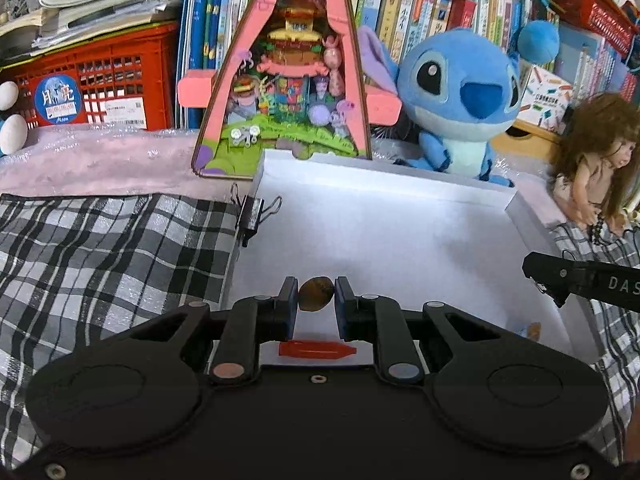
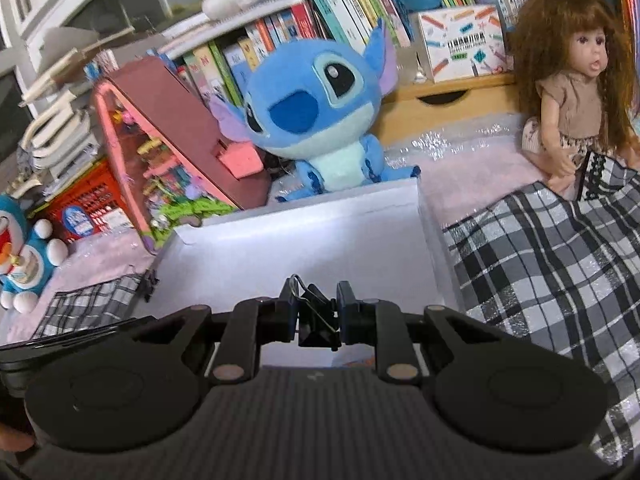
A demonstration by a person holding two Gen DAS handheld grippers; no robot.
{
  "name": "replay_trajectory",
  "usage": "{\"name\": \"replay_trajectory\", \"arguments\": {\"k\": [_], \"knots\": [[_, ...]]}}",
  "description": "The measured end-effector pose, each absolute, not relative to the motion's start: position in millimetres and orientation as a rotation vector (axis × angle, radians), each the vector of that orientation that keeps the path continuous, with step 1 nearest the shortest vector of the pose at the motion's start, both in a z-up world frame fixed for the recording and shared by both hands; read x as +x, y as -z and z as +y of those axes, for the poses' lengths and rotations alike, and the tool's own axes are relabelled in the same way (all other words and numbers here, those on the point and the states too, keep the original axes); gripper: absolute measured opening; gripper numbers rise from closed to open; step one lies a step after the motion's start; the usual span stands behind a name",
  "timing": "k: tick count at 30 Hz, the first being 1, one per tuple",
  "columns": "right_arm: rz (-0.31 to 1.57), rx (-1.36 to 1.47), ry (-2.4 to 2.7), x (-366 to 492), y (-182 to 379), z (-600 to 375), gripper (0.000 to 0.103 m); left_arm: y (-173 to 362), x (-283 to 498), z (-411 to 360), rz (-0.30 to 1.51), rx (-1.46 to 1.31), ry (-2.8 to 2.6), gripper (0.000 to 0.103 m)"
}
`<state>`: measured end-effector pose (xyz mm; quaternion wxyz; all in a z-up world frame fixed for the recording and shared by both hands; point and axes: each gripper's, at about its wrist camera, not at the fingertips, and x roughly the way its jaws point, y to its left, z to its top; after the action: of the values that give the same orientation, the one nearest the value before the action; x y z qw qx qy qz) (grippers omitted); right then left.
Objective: Organize rigid objects
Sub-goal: 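Carry the brown nut and black binder clip over the white box with both tools, then open the left tool to drop the nut while the right tool releases the clip into the box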
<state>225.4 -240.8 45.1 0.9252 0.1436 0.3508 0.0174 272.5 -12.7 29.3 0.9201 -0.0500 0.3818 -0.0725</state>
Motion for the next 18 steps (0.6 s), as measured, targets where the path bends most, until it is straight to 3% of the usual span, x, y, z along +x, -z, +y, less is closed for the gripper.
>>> {"name": "replay_trajectory", "arguments": {"k": [18], "knots": [[0.757, 0.240, 0.015, 241, -8, -234, 0.024, -13, 279, -18, 0.781, -0.060, 0.145, 0.019]]}}
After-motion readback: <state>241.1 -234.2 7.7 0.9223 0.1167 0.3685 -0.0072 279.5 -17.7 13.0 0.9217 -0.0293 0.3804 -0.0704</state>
